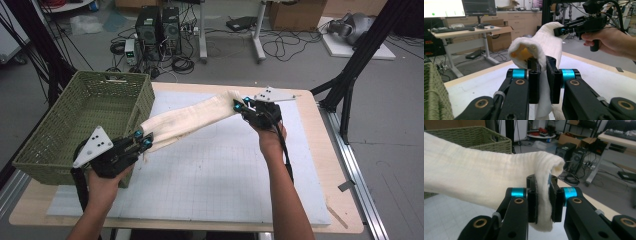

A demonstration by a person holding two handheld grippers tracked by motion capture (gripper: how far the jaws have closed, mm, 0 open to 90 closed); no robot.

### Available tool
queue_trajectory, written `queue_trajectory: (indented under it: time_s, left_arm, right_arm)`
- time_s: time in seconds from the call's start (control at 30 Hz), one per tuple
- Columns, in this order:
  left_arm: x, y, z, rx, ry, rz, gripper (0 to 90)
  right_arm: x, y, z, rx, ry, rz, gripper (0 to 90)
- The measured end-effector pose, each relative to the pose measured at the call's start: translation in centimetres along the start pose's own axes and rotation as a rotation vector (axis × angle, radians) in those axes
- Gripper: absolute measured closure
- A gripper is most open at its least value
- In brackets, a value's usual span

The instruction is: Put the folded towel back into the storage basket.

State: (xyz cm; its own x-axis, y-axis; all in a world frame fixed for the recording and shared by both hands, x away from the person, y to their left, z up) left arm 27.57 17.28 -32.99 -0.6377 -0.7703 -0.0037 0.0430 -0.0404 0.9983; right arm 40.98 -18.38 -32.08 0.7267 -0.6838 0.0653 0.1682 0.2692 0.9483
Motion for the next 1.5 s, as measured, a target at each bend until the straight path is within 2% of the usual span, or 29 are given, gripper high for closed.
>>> queue_trajectory:
  time_s: [0.13, 0.33, 0.53, 1.07, 1.2, 1.27, 1.5]
  left_arm:
    - [-0.3, 0.2, 0.4, 0.006, 0.011, -0.001, 82.4]
    - [-1.0, 0.5, 1.3, 0.014, 0.046, -0.005, 82.8]
    - [-1.8, 0.6, 2.3, 0.021, 0.075, -0.002, 82.9]
    - [-3.8, 0.7, 5.2, 0.034, 0.165, 0.014, 83.1]
    - [-4.6, 0.6, 6.0, 0.032, 0.201, 0.009, 83.1]
    - [-4.7, 0.6, 6.2, 0.034, 0.206, 0.014, 83.1]
    - [-5.9, 0.4, 7.2, 0.034, 0.244, 0.032, 83.1]
  right_arm:
    - [-0.1, 1.3, -1.3, -0.006, 0.011, 0.01, 80.1]
    - [-0.4, 3.6, -3.4, 0.014, 0.022, 0.02, 80.3]
    - [-1.1, 5.5, -5.5, 0.004, 0.033, 0.056, 80.3]
    - [-4.2, 9.9, -12.0, 0.024, 0.078, 0.091, 80.6]
    - [-4.9, 10.9, -13.5, 0.026, 0.092, 0.107, 80.5]
    - [-5.2, 11.1, -13.8, 0.024, 0.091, 0.104, 80.5]
    - [-6.5, 12.3, -16.6, 0.024, 0.111, 0.104, 80.5]
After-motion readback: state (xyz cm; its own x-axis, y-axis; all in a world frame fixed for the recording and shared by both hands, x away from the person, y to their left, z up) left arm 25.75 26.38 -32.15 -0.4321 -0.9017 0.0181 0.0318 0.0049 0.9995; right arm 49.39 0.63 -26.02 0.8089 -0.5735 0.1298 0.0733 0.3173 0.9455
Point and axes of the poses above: each handheld gripper's, and its own axes: z roughly backward along the jaws, y roughly out of its top, x roughly to its right, the point moved 3 cm from there along -z, roughly forward along the jaws, and after that the axes turned 4 degrees about y, right-handed, at the moved point
